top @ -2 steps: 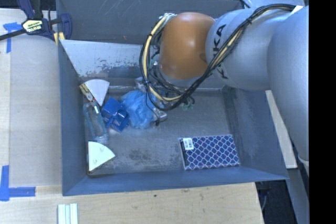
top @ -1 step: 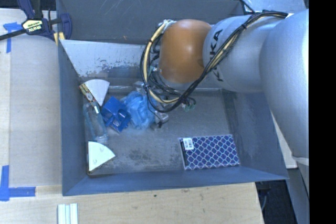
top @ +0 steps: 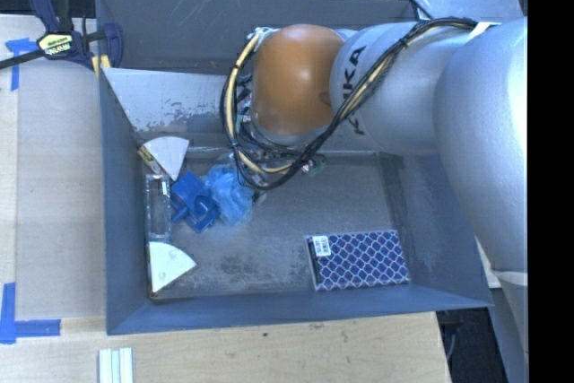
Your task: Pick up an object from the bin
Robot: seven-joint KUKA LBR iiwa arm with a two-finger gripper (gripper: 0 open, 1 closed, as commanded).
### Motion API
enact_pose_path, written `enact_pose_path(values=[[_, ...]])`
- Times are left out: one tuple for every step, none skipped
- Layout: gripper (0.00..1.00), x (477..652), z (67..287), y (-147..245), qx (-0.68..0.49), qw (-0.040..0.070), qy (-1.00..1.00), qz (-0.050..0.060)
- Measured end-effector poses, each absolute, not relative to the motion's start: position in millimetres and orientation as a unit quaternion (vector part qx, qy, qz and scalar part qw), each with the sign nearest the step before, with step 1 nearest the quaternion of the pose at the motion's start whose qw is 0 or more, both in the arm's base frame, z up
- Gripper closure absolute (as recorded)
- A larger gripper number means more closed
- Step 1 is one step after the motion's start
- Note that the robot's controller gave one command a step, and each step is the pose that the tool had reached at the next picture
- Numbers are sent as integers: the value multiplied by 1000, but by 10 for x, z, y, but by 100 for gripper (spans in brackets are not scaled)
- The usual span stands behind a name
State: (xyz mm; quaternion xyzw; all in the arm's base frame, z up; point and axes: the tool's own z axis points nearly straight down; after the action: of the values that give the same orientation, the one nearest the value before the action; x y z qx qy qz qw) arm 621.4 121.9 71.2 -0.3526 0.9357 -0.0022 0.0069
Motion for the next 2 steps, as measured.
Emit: enact_pose_path(values=[[100,6213,712,1217,-352,7,936,-2],[100,6202,755,1214,-352,5,936,-2]])
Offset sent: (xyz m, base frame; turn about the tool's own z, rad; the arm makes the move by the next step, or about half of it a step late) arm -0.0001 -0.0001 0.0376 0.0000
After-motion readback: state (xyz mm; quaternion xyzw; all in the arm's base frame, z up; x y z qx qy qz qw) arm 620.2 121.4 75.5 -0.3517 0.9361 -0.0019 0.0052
